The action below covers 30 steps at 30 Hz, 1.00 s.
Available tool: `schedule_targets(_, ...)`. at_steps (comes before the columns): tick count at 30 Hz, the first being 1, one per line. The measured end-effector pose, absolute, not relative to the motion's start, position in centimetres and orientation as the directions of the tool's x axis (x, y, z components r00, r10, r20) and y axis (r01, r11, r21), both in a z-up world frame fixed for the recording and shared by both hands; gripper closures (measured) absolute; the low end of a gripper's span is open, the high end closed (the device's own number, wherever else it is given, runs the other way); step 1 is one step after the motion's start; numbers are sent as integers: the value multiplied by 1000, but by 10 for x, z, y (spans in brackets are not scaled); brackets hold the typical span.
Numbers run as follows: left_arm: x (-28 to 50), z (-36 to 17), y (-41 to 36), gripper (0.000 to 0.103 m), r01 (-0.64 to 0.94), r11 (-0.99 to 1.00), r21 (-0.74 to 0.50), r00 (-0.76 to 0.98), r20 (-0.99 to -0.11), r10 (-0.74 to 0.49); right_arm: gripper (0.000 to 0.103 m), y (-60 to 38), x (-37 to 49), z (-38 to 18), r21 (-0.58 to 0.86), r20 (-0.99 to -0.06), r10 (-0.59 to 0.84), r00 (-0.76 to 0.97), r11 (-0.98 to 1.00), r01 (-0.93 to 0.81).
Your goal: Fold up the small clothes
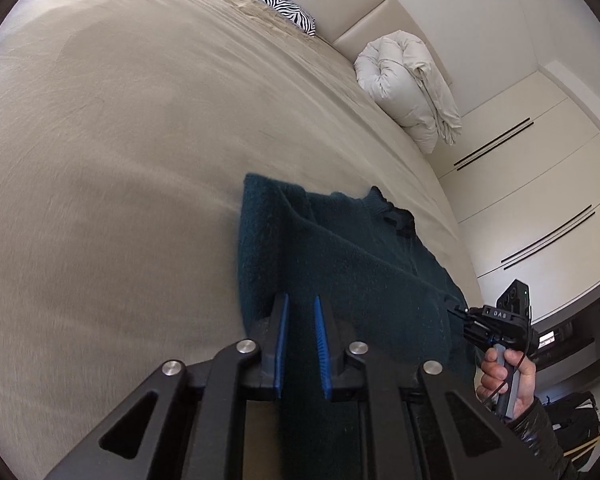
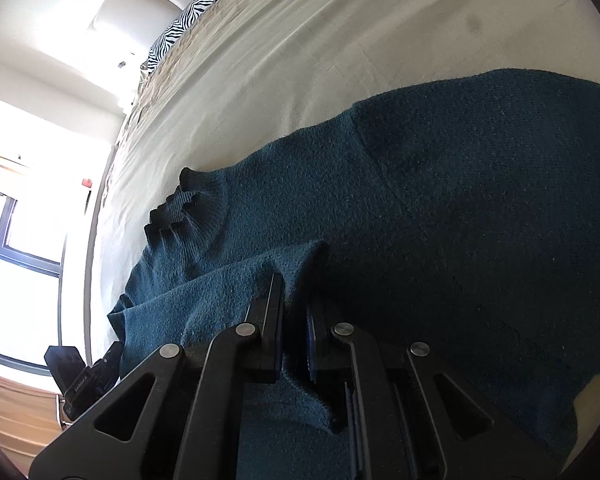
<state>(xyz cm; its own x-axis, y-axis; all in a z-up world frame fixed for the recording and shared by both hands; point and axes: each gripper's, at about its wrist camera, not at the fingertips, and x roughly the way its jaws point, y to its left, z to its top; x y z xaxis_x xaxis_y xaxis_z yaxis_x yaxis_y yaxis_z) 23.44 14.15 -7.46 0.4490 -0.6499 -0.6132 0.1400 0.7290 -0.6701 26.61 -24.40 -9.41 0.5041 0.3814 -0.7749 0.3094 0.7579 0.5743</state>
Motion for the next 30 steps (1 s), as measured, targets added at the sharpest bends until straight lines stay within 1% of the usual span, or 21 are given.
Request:
schedule_targets(2,220,-72,144,88,142,736,-662,457,-616,-642,95,-246,263,-93,573,-777,380,501,757,314)
schedule_targets(4,207,-70,150,85,136,735,-664,469,-611,-638,94,-248,258,-92,574,-779,380,499,753,322)
schedule_targets(5,202,-69,153,83,132,736,-664,472,-610,-636,94,-249,256,-92,575,-779,380,498,750,327)
schedule_targets(6,198,-70,154,79,130,739,-661,468,-616,-634,94,-250,253,-92,577,-779,380,499,748,330)
schedule_targets(12,179,-74,150,79,141,753,-643,451,-636,-627,94,-255,235,-87,579,-776,372,510,740,341)
schedule_targets(17,185,-60,145,79,124,771,-625,489,-638,-595,94,-256,221,-85,563,-788,359,500,749,349)
schedule_targets(20,191,-41,146,79,139,755,-641,546,-586,-599,94,-258,211,-77,573,-772,357,525,749,333)
schedule_targets(22,202,-32,140,78,173,731,-660,557,-546,-625,94,-258,205,-71,593,-750,369,549,744,309)
schedule_targets(23,209,-32,135,76,186,725,-663,545,-544,-638,94,-257,203,-71,600,-743,378,552,742,299)
schedule_targets(24,218,-35,126,72,196,723,-662,524,-553,-648,94,-255,203,-72,596,-748,381,543,746,298)
schedule_targets(25,227,-42,118,72,194,726,-659,498,-571,-652,94,-254,203,-75,585,-758,375,534,752,303)
schedule_targets(27,239,-65,106,73,150,752,-642,451,-632,-630,94,-254,200,-81,572,-775,369,513,755,320)
schedule_targets(28,244,-79,105,79,124,745,-655,432,-640,-635,94,-255,197,-85,574,-777,372,507,749,331)
schedule_targets(30,242,-86,108,83,113,719,-686,455,-608,-651,94,-259,187,-88,602,-759,398,514,730,323)
